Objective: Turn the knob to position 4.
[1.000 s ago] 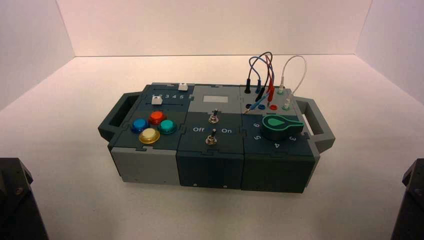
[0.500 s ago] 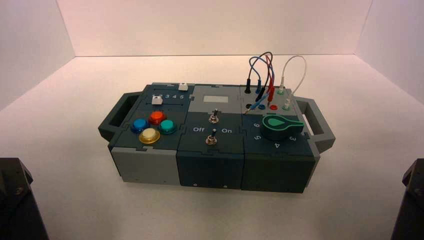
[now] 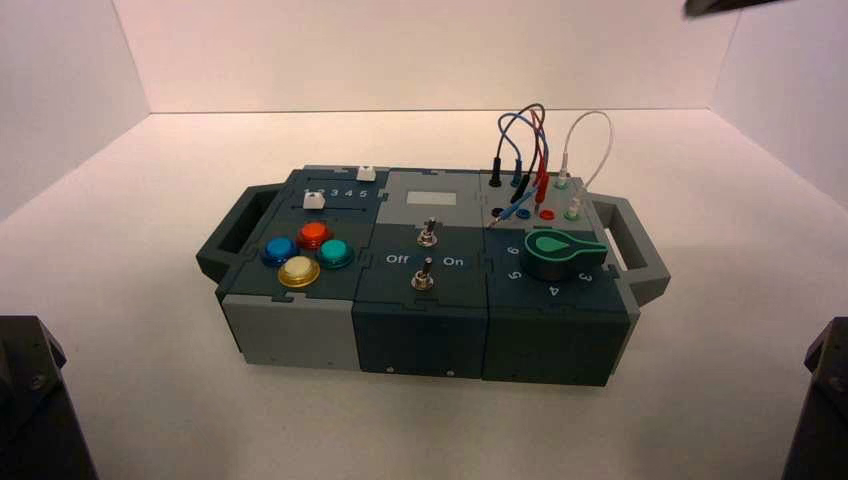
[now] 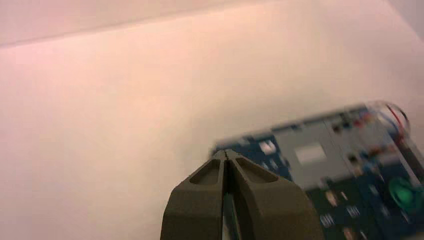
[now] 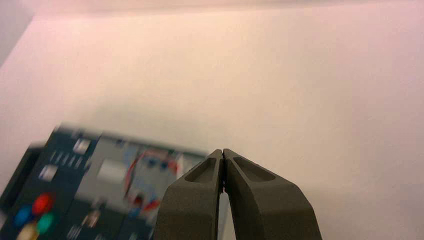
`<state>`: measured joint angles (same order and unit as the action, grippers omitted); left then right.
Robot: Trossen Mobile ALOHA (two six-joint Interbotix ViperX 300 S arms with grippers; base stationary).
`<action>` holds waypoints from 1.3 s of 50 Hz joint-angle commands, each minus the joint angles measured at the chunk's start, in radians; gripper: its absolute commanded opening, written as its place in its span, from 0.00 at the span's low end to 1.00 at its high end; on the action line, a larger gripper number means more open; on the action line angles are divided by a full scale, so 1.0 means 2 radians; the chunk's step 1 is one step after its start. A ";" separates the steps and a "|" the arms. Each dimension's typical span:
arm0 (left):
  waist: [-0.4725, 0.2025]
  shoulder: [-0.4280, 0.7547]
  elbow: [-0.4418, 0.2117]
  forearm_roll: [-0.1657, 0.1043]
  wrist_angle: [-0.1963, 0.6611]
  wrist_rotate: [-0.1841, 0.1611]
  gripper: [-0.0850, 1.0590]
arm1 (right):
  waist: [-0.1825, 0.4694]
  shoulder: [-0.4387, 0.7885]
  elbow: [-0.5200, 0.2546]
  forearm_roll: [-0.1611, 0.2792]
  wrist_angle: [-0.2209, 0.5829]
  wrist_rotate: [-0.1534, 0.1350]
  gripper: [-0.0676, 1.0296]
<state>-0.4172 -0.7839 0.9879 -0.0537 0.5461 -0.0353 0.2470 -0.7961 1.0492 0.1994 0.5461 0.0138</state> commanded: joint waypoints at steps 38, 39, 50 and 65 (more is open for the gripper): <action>-0.196 0.146 -0.051 -0.002 0.059 0.003 0.05 | 0.126 0.130 -0.043 -0.007 0.133 -0.018 0.04; -0.198 0.146 -0.051 -0.002 0.059 0.003 0.05 | 0.128 0.133 -0.043 -0.011 0.133 -0.018 0.04; -0.201 0.142 -0.048 -0.002 0.058 0.003 0.05 | 0.133 0.167 -0.043 -0.051 0.132 -0.025 0.04; -0.239 0.143 -0.048 -0.002 0.058 0.002 0.05 | 0.153 0.186 -0.045 -0.053 0.122 -0.040 0.04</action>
<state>-0.8590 -0.4924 0.9158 -0.0568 0.6688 -0.0291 0.5246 -0.4280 0.9910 0.0936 0.7946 -0.0583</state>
